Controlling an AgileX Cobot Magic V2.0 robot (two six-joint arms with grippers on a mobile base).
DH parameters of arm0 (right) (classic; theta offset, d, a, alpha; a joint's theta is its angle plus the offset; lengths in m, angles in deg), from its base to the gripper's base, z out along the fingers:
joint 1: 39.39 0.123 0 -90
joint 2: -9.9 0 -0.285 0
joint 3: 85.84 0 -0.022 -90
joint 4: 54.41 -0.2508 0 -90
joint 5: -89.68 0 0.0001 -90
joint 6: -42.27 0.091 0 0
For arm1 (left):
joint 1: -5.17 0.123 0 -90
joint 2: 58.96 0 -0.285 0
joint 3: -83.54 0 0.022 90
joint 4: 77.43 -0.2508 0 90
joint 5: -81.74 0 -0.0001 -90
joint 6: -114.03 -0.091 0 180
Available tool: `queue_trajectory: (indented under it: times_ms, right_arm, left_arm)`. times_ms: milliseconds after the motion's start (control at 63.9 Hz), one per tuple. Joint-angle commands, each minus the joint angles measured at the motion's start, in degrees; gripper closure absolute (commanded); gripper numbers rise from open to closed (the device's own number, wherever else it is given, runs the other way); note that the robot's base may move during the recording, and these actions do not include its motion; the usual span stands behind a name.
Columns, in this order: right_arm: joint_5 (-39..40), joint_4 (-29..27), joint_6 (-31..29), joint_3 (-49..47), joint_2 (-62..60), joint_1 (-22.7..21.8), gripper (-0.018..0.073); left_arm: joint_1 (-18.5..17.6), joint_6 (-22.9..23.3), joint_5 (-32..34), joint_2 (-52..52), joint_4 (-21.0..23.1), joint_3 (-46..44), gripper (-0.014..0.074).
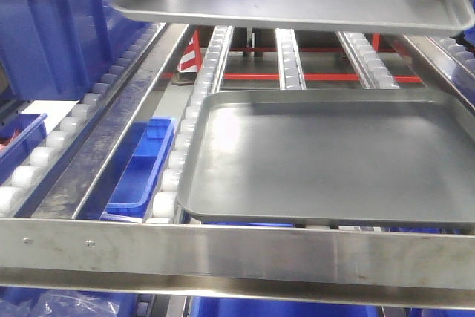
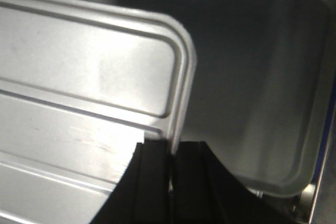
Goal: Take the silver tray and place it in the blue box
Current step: 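Close both grippers on the silver tray edges and lift it up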
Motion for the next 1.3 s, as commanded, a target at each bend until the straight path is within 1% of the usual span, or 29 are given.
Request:
queue_trajectory:
  times_ms: [0,63,188,297,407,563,1283]
  right_arm:
    - [1.2,2.4,-0.4,-2.3,-2.9,0.6,0.0502]
    - [0.1,2.4,-0.2,-2.3,-3.9,1.3,0.0502]
    - [0.1,2.4,0.4,-2.3,-6.4,2.9,0.0502]
    - [-0.9,2.4,0.4,-2.3,-8.1,3.2,0.0502]
    - [-1.7,3.7,0.4,-2.3,-9.4,3.2,0.0502]
    - [-2.0,5.6,0.4,-2.4,-10.4,3.2,0.0502]
    - [-2.1,5.6,0.4,-2.4,-10.8,3.2,0.0502]
  left_arm:
    - [-2.2,-0.4,0.4,-5.3,-3.8,0.7,0.0693]
    - [-3.9,-0.2,-0.7,-6.3,-4.9,0.8,0.0693]
    - [-8.3,2.5,-1.4,-7.4,-8.2,0.8,0.0693]
    - [-10.3,3.0,-2.7,-7.4,-9.4,0.8,0.0693]
    - [-10.3,3.0,-3.5,-7.3,-9.9,0.9,0.0693]
    - [-10.0,3.8,-3.3,-7.3,-11.8,0.9,0.0693]
    - [-10.0,3.9,-4.9,-6.9,-11.8,0.9,0.0694]
